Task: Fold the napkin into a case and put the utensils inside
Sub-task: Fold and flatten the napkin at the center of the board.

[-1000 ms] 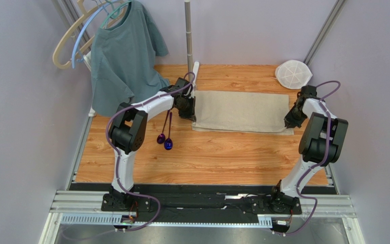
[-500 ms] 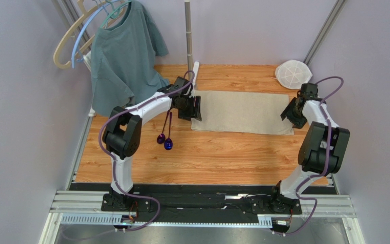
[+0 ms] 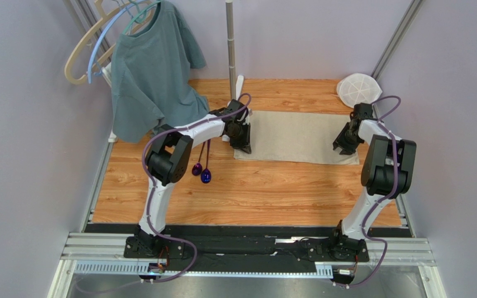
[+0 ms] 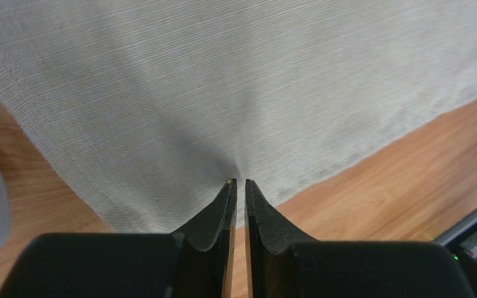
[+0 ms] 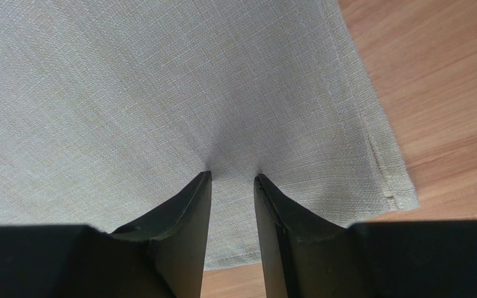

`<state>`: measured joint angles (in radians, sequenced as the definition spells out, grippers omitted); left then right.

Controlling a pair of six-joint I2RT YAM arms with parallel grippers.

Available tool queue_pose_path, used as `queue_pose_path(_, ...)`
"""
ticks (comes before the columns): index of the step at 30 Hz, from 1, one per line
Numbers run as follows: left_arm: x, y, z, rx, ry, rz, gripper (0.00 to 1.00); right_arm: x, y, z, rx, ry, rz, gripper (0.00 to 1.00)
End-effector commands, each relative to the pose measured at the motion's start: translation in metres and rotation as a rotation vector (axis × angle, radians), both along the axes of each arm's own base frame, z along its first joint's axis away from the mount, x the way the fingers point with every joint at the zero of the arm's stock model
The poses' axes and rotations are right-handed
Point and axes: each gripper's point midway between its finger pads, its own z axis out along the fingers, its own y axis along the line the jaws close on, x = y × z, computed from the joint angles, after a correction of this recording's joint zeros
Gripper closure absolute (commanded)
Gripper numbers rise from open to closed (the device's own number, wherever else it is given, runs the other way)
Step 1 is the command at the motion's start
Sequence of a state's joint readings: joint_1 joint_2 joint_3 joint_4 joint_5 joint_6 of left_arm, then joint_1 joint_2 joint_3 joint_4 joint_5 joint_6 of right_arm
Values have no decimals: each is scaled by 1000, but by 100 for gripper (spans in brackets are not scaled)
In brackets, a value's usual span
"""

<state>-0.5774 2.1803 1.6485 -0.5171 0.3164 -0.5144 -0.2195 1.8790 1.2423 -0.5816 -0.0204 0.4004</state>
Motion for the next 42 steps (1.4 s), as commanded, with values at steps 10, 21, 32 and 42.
queue_pose_path(10,-67,41,19,57,24,53,76,-67,-23,53,-134,-50,-93,40)
queue_pose_path(21,-66,7,41,-83,47,-6,76,-91,-24,23,-51,-29,-154,97)
queue_pose_path(32,-57,13,53,-52,-32,-9,75,-103,-43,23,-166,22,-197,90)
queue_pose_path(42,-58,6,35,-49,26,-3,76,-118,-28,22,-124,39,-177,81)
